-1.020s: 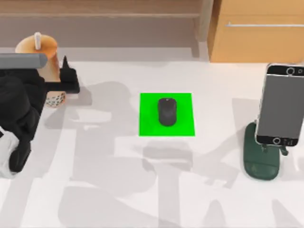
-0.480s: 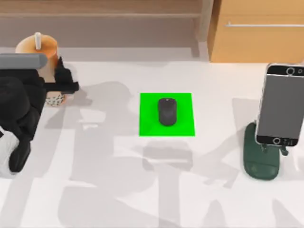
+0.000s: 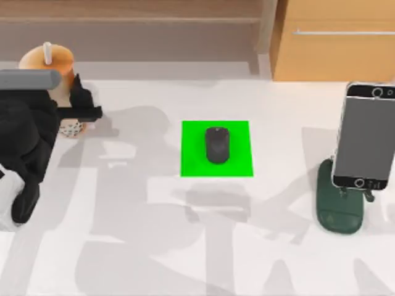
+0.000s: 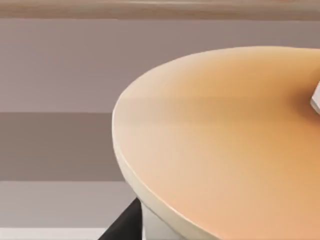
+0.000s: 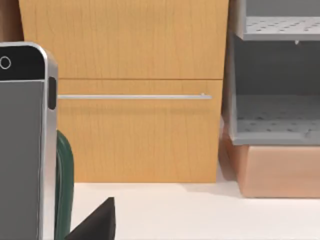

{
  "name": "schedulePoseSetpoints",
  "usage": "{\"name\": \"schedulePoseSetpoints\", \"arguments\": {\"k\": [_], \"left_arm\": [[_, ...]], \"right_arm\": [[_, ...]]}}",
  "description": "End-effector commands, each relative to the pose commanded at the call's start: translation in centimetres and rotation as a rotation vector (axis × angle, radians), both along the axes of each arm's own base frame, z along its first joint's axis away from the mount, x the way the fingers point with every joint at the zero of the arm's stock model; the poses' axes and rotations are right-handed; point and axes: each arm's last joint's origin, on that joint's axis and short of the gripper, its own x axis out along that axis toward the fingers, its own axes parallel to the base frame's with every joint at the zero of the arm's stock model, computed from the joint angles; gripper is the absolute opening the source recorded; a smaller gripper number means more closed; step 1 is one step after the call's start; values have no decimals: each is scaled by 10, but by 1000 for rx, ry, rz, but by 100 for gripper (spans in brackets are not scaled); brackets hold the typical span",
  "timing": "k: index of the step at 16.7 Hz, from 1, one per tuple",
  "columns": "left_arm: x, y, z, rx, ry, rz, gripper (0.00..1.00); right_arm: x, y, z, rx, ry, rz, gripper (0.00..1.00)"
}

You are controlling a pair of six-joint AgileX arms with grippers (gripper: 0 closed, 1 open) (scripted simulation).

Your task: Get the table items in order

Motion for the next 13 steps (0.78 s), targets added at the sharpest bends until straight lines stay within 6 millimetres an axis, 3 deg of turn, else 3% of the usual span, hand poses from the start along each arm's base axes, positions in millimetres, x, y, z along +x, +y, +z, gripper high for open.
{"name": "schedulePoseSetpoints", "arguments": {"k": [13], "left_arm": [[0, 0, 10, 2, 1, -1, 0]], "right_arm": [[0, 0, 0, 0, 0, 0, 100]]}}
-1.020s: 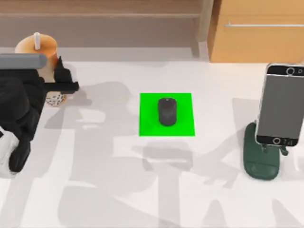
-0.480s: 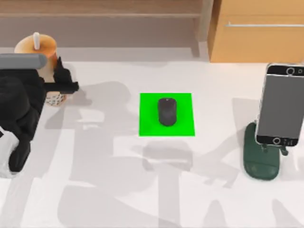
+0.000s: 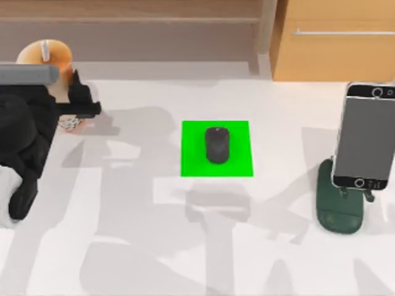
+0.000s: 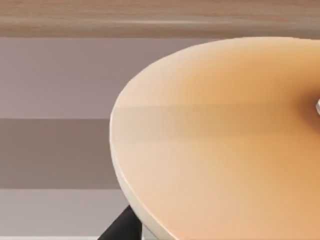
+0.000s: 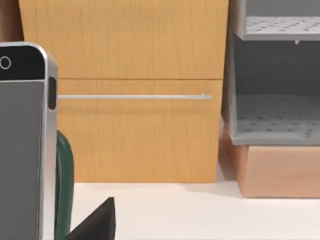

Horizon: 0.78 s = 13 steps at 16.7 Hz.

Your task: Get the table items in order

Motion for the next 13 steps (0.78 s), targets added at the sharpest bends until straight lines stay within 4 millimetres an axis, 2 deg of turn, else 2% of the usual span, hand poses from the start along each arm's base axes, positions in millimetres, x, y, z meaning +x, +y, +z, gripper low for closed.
{"name": "schedulePoseSetpoints", "arguments": {"k": [2, 5, 8, 13], "left_arm": [[0, 0, -1, 2, 2, 0, 0], [8, -14, 22, -3, -56, -47, 0], [14, -41, 49, 5, -65, -141, 0], [23, -86, 96, 36, 25, -275, 0]], "right_arm": [[0, 0, 0, 0, 0, 0, 100], [0, 0, 0, 0, 0, 0, 100], [0, 0, 0, 0, 0, 0, 100], [0, 0, 0, 0, 0, 0, 100]]}}
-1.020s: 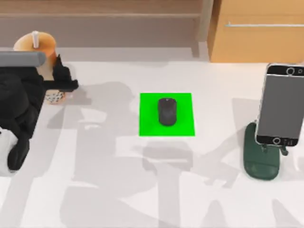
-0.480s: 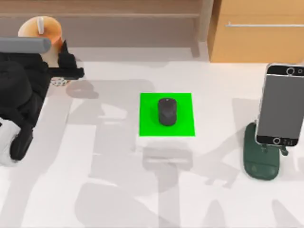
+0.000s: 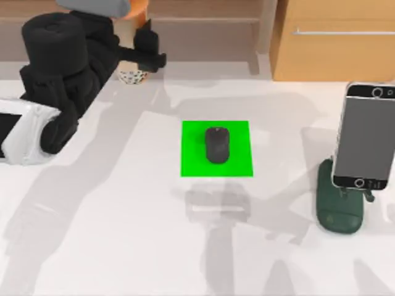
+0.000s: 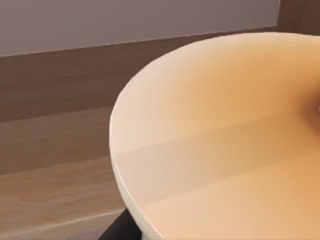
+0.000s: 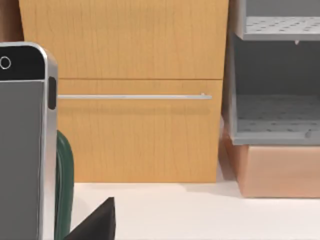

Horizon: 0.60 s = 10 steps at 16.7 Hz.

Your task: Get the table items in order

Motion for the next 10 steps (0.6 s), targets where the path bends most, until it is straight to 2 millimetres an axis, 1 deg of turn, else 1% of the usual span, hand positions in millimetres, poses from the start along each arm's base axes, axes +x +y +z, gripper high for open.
{"name": "schedulePoseSetpoints", "arguments": {"k": [3, 5, 7, 8, 10], "left_arm": [[9, -17, 40, 6, 18, -29, 0], [19, -18, 66, 2, 18, -11, 0], [33, -11, 84, 0, 25, 41, 0], [42, -4, 89, 1, 36, 77, 0], [62, 12, 93, 4, 59, 158, 0]], "right_arm": [[0, 0, 0, 0, 0, 0, 100], [0, 0, 0, 0, 0, 0, 100], [0, 0, 0, 0, 0, 0, 100], [0, 0, 0, 0, 0, 0, 100], [0, 0, 0, 0, 0, 0, 100]]}}
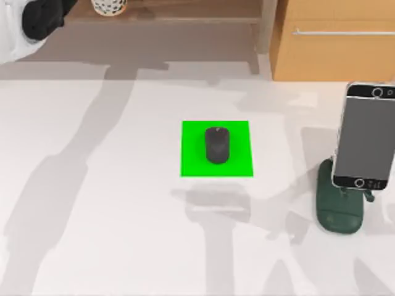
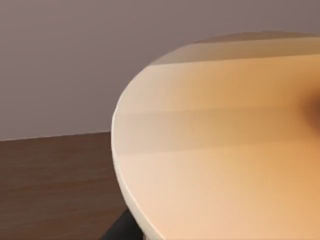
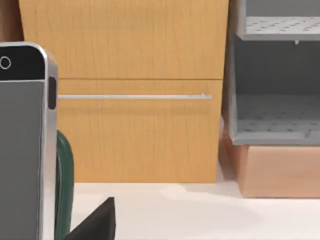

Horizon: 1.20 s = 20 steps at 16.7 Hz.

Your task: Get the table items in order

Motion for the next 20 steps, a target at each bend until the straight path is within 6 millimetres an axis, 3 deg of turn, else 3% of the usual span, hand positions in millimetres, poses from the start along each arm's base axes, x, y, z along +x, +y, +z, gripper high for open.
{"name": "schedulePoseSetpoints", "arguments": {"k": [3, 6, 20], "left_arm": [[28, 19, -2, -5, 19, 96, 0], [43, 24, -5, -17, 23, 128, 0], [45, 24, -5, -18, 23, 130, 0]], "right_arm": [[0, 0, 0, 0, 0, 0, 100], [0, 0, 0, 0, 0, 0, 100], [0, 0, 0, 0, 0, 0, 100]]}}
